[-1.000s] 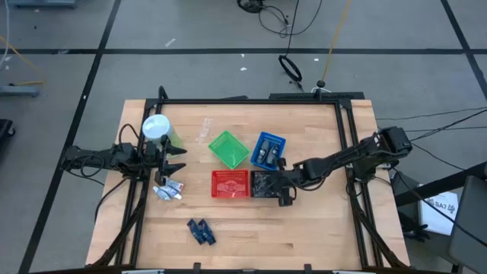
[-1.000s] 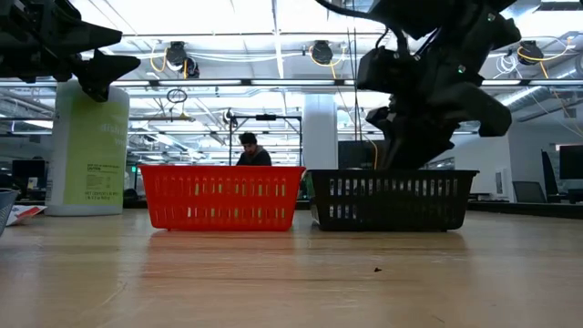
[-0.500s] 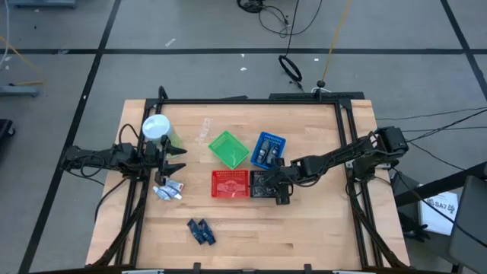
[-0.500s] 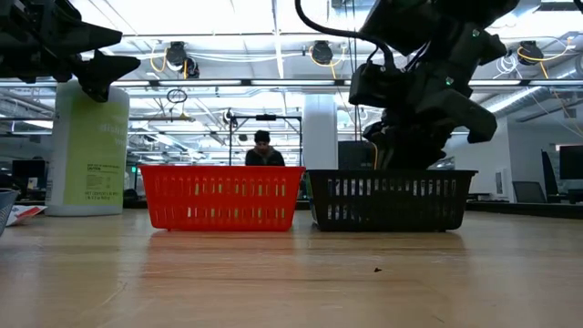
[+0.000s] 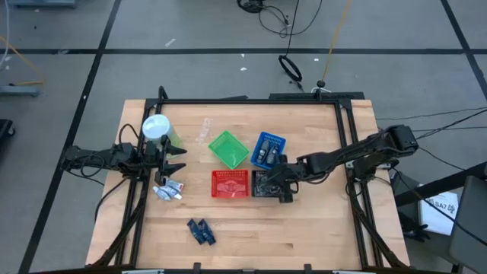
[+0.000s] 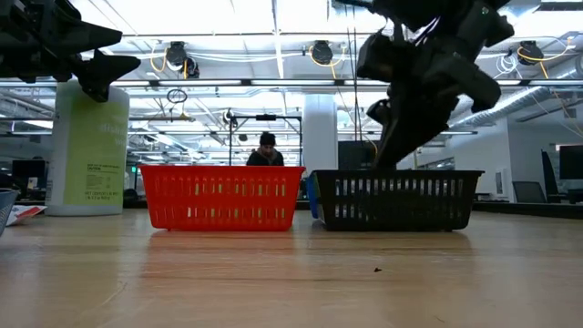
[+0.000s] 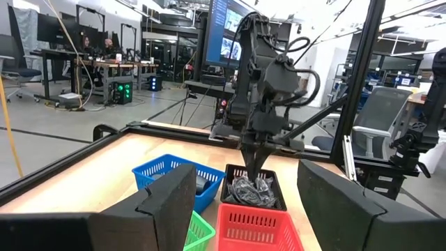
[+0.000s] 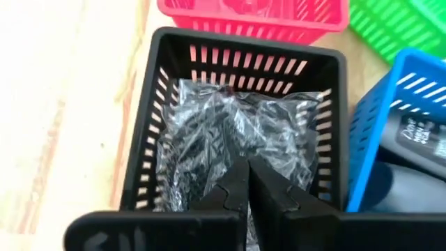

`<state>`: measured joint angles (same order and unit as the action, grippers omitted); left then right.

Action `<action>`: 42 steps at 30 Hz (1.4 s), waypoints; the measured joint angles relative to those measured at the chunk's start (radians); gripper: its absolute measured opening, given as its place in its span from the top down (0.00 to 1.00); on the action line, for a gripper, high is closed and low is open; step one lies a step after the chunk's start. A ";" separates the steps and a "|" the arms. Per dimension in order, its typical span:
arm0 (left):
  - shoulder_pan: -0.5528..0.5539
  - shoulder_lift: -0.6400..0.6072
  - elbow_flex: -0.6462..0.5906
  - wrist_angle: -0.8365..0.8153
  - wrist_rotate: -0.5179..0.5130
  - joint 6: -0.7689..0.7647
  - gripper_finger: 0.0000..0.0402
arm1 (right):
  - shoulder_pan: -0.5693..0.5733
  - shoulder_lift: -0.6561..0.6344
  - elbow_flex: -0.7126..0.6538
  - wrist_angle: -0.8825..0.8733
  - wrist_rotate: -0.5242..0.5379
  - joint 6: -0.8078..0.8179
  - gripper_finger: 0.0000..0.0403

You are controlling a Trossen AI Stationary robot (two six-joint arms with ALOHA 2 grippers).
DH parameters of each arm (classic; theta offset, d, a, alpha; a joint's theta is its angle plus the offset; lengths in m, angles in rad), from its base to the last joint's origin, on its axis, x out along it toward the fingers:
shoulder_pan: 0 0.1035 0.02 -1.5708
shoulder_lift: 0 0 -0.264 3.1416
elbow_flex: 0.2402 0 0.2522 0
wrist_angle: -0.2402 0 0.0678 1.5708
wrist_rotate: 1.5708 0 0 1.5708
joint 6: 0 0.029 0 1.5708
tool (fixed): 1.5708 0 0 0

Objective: Pick & Place Travel size toiletries
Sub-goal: Put the hairbrush into the black bin, then put the bottom toothpaste into the green bin

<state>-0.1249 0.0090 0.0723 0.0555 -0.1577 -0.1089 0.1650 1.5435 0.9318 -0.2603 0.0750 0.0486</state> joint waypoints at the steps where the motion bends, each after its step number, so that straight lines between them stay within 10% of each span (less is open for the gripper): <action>1: 0.000 0.000 0.000 0.000 0.000 0.000 0.38 | 0.000 -0.011 0.000 -0.006 0.000 0.000 1.00; 12: 0.000 0.000 0.000 0.000 0.000 0.000 0.38 | 0.000 -0.226 -0.027 0.036 -0.002 0.020 1.00; 25: 0.000 0.000 0.000 0.000 0.000 0.000 0.38 | -0.001 -0.716 -0.520 0.535 -0.049 -0.004 1.00; 42: 0.000 0.000 0.000 0.000 0.000 0.000 0.38 | 0.000 -1.332 -0.789 0.562 -0.051 -0.047 1.00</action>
<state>-0.1249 0.0090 0.0723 0.0559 -0.1581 -0.1089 0.1650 0.2115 0.1430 0.3014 0.0244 0.0017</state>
